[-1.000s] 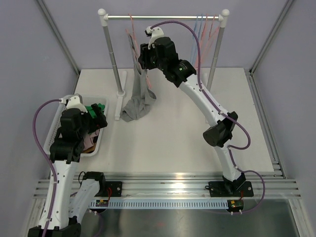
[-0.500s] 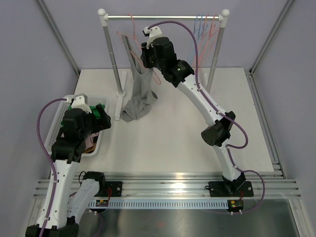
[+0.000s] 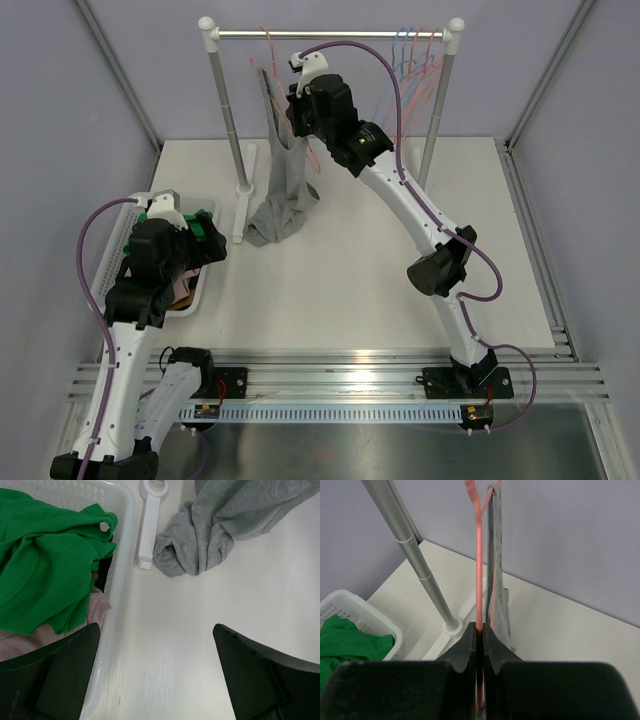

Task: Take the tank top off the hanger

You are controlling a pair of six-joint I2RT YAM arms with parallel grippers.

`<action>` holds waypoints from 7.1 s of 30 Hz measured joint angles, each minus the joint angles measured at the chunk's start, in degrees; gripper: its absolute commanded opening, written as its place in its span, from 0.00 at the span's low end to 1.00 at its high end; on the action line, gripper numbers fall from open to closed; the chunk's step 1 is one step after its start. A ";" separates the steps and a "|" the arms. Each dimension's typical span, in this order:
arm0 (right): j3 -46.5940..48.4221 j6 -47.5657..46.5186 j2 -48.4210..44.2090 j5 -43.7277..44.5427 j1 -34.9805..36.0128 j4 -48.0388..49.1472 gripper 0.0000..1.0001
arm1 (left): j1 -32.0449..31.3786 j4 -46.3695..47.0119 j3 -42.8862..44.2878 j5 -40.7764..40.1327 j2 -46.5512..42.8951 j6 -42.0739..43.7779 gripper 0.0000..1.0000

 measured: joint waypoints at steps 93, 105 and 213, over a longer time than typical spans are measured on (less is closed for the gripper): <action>-88.15 19.23 -102.90 -24.76 0.37 -12.55 0.00 | -51.30 22.18 8.70 -36.54 18.36 -5.66 0.00; -93.74 14.45 -111.08 -34.25 0.37 -3.48 0.00 | -43.04 16.00 7.58 -23.23 13.51 -11.47 0.00; -56.43 22.05 -42.18 -2.99 -17.68 19.10 0.00 | -67.34 -17.16 1.86 -39.74 2.56 -19.74 0.99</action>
